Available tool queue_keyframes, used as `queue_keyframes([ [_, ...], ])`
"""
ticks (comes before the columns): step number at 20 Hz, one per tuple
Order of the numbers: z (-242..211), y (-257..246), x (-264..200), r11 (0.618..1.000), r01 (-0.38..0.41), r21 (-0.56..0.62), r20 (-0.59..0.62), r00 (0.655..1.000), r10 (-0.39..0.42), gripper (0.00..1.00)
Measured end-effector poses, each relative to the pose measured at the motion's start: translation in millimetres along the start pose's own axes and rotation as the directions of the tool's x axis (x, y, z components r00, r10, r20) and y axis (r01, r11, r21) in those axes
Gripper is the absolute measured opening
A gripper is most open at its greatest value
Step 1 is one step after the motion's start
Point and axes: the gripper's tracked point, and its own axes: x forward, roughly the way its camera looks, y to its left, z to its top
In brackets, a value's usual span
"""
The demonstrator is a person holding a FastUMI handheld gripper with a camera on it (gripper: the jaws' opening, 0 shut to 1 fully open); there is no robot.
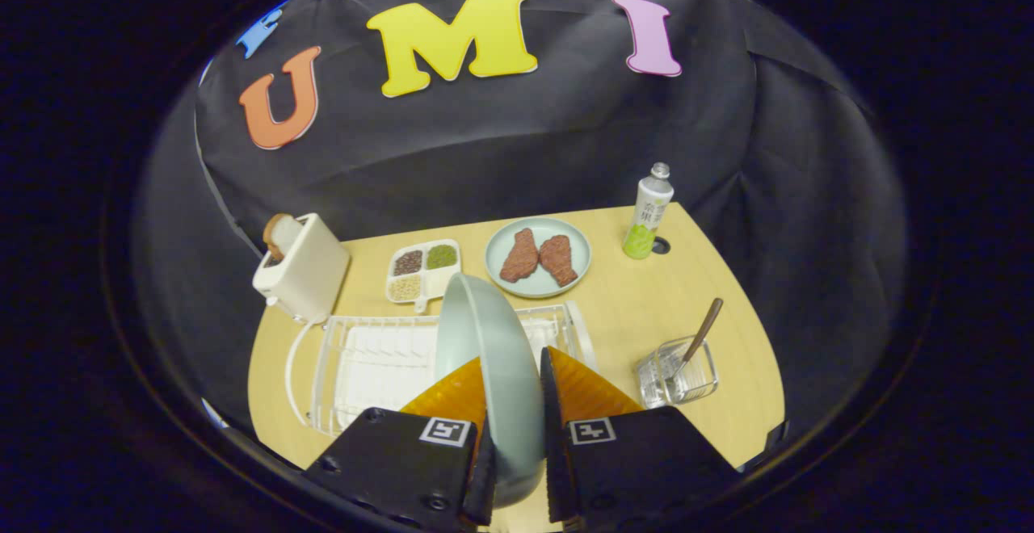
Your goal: Take the plate from the dish rack, then take the spoon from the basket and place it into the plate.
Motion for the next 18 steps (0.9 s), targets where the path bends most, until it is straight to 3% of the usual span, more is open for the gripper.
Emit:
queue_keyframes([
  [7, -90, -12, -36, 0.986, -0.153, 0.063, 0.002, 0.988, 0.153, 0.31],
  [14, -207, -40, -7, 0.954, -0.224, 0.197, -0.089, 0.965, 0.245, 0.31],
  [18, -242, -38, 14, 0.926, -0.264, 0.27, -0.143, 0.94, 0.31, 0.3],
])
